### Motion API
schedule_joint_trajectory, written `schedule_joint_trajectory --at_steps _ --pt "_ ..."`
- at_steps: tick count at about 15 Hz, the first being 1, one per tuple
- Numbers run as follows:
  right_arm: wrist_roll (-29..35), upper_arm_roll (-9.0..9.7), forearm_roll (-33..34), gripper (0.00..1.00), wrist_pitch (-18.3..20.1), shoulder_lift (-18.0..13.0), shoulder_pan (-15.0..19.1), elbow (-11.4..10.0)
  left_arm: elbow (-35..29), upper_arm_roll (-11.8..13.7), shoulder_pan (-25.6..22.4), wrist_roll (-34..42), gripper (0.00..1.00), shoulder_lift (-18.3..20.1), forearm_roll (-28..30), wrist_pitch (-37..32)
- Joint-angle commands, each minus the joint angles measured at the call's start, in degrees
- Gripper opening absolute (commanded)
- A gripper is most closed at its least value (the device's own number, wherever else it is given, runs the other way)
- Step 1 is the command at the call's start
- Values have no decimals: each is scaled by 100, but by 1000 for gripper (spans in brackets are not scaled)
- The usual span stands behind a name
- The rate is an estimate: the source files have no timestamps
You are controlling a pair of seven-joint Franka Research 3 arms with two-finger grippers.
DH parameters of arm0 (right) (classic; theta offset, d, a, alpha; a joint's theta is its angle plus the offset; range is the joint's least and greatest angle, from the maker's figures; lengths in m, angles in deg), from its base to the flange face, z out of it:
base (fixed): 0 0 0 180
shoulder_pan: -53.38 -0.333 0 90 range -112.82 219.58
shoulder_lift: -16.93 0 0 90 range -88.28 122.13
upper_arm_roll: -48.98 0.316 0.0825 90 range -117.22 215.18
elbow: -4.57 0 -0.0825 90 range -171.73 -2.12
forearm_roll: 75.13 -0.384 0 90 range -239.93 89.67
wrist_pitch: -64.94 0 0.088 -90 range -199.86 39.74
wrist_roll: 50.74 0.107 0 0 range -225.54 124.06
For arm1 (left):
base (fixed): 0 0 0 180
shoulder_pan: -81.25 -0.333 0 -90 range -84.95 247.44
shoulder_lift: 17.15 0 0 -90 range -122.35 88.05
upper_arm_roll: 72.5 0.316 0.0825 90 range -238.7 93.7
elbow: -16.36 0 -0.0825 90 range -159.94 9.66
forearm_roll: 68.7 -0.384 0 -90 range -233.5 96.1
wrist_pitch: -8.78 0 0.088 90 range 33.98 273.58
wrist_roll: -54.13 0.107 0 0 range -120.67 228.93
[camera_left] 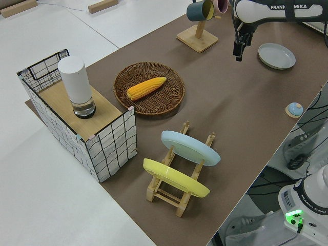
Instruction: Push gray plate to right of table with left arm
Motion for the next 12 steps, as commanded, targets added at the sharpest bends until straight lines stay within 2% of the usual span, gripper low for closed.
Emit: schedule_joint_trajectory --at_steps 1,3,4,5,7,12 --pt "67 83 -123 996 -2 -157 139 -156 283 31 -374 702 993 27 -525 -381" --pt "67 83 -123 996 -2 -157 139 -156 344 -21 -751 906 993 316 -710 -530" --pt "58 83 -123 996 -2 -157 139 -156 597 -178 -1023 907 993 457 -902 -775" --pt "67 83 -123 996 -2 -157 139 -156 852 -240 -1165 907 993 476 -1035 -1003" --pt "58 83 -123 996 -2 -157 139 -156 1352 -189 -1263 915 993 476 -1132 -1312" --pt "58 83 -123 996 -1 -157 139 -156 1671 -188 -1641 907 993 485 -1133 -1436"
